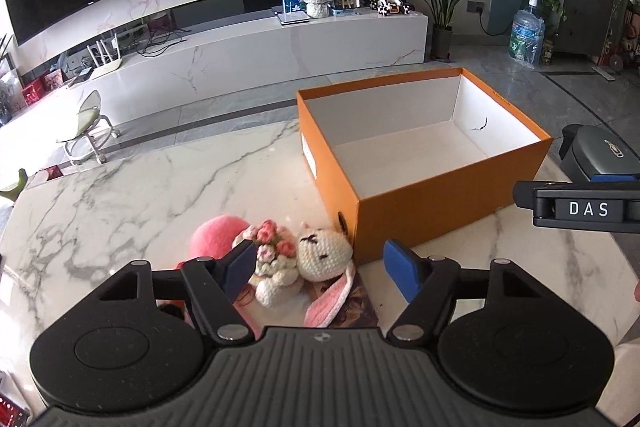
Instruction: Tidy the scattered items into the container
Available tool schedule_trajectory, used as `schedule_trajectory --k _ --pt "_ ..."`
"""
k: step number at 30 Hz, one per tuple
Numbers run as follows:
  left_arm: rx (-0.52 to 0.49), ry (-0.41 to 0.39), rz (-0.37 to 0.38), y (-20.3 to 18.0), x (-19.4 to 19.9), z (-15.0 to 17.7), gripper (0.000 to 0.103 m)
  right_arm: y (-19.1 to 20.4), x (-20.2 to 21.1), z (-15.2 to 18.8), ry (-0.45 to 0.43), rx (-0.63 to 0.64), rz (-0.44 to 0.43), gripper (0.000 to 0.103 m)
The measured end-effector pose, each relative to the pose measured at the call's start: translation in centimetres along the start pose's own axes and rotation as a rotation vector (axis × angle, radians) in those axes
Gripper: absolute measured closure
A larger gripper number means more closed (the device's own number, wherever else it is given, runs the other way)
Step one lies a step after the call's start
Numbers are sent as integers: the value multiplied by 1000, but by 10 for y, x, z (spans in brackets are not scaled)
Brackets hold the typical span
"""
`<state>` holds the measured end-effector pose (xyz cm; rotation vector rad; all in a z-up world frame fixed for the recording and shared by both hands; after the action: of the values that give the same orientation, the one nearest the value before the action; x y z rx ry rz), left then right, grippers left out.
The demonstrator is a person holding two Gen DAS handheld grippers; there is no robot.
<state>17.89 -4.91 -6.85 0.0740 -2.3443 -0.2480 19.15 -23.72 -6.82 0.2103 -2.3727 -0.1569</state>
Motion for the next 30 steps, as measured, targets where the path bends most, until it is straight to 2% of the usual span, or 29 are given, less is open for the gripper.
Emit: schedule_trajectory --k 4,7,11,14,18,20,21,24,26,30 --pt "18 30 38 -15 -32 -24 32 -34 -25 -29 -15 7 48 8" --pt "25 56 35 -21 -58 -37 37 -63 -44 -50 -23 29 106 13" --pt "38 97 36 -25 -87 -44 43 -104 -72 -68 -10 16 168 17" --pt "51 122 31 -28 -105 -44 49 -123 -90 -73 4 10 183 24" --pt "54 153 55 -35 -115 -40 63 -134 -110 -69 31 -4 181 32" --pt "60 167 70 -38 -119 -38 70 -137 -118 -67 43 -8 187 45" --pt "62 169 70 -39 -120 -37 72 -138 -121 -66 50 -14 183 49" --pt "45 161 57 -38 -120 -35 75 -135 -127 -63 75 -28 155 69" --pt "35 160 53 -38 -118 -34 79 -132 -127 -62 74 -19 160 70" --pt "16 165 54 -42 -113 -34 80 -129 -123 -57 93 -11 191 71"
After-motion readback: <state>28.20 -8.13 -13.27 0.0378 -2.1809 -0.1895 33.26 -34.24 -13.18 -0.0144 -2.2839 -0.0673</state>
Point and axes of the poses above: each gripper's, at about its wrist camera, not at the fingertips, and x roughly against the way its jaws point, y to its left, z to its underside, the point moved 7 cm from there along -x, roughly the way its jaws point, and after that the axes turned 12 degrees about -z, right-handed, at the moved point
